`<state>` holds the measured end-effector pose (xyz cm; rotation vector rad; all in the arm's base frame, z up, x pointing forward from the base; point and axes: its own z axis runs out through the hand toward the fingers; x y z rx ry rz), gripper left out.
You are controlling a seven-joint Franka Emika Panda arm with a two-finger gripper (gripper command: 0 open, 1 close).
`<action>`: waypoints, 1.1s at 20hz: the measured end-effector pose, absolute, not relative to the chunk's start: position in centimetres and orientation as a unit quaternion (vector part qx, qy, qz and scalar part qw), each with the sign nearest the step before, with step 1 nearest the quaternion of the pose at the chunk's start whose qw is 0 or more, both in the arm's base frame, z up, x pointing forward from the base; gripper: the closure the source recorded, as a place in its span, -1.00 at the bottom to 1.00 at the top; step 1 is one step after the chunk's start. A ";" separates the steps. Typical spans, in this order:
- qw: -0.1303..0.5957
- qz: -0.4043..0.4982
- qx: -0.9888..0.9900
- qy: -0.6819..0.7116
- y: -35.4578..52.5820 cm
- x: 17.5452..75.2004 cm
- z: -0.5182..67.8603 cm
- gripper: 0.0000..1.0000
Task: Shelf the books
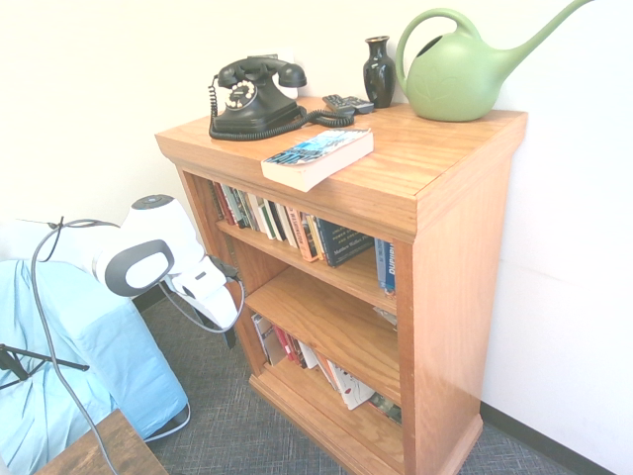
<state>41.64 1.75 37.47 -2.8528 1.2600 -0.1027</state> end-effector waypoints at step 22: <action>-0.297 -0.193 -0.844 0.403 -10.9 40.7 60.4 -1.00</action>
